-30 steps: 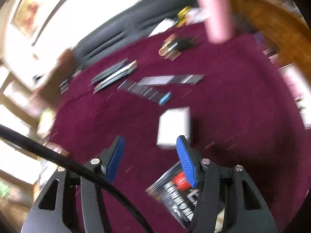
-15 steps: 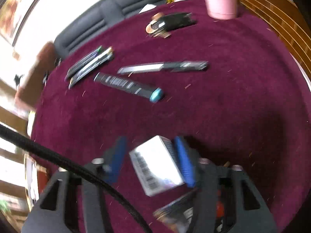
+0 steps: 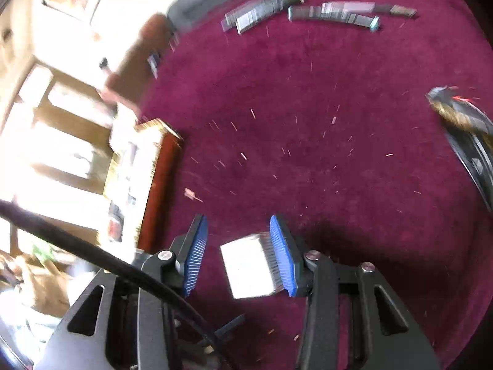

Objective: Organize objects
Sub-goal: 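Grasp the white box with left tool while right grasps the black snack bag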

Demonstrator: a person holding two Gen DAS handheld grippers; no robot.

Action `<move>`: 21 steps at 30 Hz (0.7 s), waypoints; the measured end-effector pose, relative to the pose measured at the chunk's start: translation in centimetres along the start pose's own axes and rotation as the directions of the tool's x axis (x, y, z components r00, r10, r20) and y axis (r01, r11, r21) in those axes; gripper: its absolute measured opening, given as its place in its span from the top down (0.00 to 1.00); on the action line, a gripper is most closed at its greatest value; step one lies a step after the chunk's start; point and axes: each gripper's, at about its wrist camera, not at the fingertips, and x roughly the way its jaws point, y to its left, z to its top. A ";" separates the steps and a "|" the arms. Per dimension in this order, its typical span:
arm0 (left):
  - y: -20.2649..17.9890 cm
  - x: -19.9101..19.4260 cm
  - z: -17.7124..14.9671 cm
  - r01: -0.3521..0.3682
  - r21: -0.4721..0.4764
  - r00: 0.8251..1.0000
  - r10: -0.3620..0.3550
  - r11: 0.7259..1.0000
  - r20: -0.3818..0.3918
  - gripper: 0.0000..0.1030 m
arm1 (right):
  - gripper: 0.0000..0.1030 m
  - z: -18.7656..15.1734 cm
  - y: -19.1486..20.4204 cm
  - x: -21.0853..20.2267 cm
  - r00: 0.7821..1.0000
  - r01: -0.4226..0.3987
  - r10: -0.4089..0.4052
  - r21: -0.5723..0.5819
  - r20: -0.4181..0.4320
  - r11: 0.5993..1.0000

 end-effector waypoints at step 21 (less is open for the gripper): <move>1.7 -1.9 0.7 0.150 -0.186 0.989 -0.150 0.971 0.012 0.02 | 0.44 2.3 -8.8 -4.2 0.793 0.583 -0.564 -0.017 0.232 0.812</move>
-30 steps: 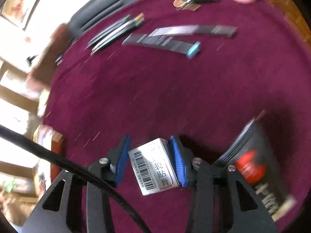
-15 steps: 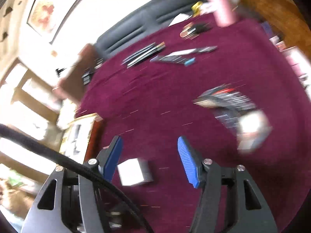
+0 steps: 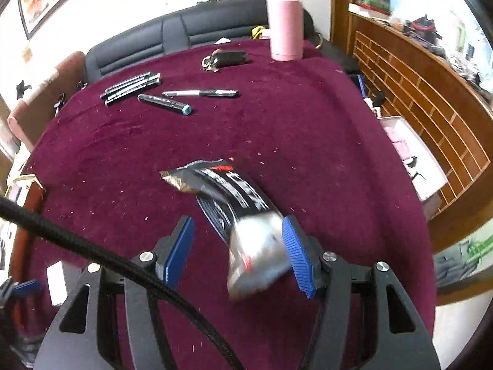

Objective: Organize objects
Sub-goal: 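Grasp the white box with left tool while right grasps the black snack bag, then carry the white box and snack bag toward the tray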

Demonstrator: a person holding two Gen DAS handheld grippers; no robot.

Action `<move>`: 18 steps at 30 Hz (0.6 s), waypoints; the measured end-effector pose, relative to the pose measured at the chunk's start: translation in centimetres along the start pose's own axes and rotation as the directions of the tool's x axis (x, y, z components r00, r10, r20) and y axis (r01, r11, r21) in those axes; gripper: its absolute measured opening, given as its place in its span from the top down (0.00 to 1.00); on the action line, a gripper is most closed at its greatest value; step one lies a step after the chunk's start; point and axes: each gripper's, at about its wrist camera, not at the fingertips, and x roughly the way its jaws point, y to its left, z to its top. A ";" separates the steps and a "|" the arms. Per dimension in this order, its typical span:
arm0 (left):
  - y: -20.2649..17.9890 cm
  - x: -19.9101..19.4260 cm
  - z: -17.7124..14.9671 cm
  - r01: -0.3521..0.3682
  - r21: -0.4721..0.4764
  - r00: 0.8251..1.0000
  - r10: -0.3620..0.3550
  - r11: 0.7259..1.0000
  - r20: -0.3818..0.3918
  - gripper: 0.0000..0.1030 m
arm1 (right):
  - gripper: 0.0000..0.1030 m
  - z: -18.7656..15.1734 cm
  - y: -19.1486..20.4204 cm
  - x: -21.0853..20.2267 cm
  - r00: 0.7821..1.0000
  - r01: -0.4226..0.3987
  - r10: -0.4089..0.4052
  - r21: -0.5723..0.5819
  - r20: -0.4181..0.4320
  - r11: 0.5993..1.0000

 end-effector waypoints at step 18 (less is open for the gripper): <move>-6.0 6.6 5.0 -0.175 0.172 0.984 0.178 0.969 -0.002 0.53 | 0.57 -2.2 -1.6 1.2 0.999 -0.020 0.017 0.087 0.031 0.996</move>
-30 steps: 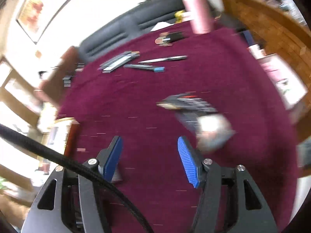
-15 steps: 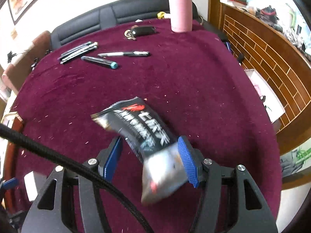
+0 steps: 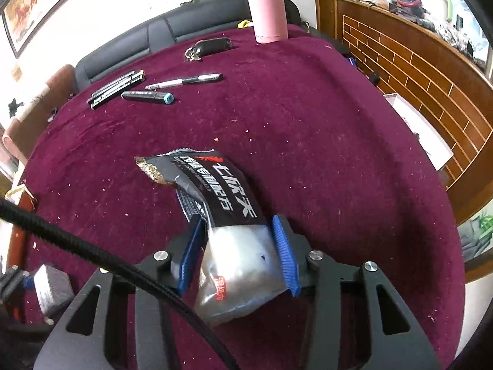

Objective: Organize objects
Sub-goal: 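Carry the white box and snack bag toward the tray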

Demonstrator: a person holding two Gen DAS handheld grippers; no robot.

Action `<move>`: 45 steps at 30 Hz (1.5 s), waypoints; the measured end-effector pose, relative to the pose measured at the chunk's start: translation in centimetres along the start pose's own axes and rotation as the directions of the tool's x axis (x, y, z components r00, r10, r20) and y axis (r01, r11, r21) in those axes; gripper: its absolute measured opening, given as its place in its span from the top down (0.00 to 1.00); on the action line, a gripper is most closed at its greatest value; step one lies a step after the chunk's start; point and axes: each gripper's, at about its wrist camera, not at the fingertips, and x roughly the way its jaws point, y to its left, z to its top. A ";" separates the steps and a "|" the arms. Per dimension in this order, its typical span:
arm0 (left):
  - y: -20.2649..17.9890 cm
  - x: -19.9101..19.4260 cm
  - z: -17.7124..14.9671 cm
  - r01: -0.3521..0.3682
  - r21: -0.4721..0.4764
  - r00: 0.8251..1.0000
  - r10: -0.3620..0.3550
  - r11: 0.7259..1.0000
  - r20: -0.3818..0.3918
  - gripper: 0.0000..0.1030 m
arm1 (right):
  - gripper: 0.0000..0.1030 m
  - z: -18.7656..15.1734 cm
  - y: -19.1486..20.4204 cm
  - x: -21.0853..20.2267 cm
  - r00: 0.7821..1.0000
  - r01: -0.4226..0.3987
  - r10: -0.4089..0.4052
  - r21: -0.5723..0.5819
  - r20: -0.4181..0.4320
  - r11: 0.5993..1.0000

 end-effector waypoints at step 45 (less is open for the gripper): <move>27.2 -16.9 -17.1 -0.131 -0.532 0.939 0.276 0.837 0.204 0.52 | 0.62 -9.0 29.7 1.8 0.346 -0.820 0.901 0.383 -0.260 0.425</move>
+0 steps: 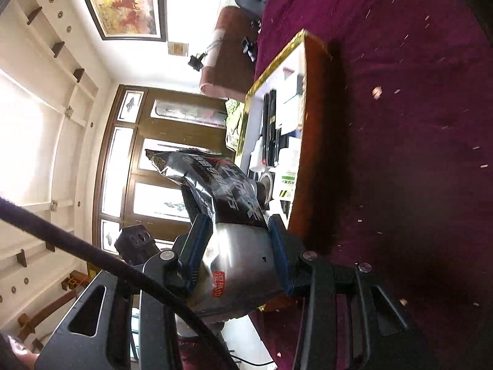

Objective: Organize objects
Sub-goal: 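Carry the white box and snack bag toward the tray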

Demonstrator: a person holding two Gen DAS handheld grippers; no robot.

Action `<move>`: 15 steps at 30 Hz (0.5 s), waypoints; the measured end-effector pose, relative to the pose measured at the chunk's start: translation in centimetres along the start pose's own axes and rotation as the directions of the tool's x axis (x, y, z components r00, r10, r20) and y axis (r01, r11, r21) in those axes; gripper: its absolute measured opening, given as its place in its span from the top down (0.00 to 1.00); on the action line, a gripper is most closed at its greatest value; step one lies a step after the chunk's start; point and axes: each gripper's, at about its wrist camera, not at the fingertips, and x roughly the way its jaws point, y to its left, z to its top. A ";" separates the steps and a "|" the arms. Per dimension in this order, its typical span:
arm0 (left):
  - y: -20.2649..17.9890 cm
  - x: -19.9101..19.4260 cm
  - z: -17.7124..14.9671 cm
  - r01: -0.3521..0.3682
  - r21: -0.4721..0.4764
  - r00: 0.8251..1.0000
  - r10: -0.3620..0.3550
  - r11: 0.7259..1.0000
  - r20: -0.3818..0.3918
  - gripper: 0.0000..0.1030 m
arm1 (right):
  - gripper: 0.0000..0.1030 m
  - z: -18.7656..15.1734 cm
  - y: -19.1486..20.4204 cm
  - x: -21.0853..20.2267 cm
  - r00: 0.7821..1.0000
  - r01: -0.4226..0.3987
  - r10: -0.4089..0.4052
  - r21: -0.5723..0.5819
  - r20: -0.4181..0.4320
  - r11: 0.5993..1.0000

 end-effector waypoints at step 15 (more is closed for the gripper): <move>4.5 3.1 -0.8 -0.056 -0.047 0.997 0.053 0.997 -0.050 0.52 | 0.61 1.3 1.3 1.7 0.993 0.113 -0.113 -0.019 -0.018 0.993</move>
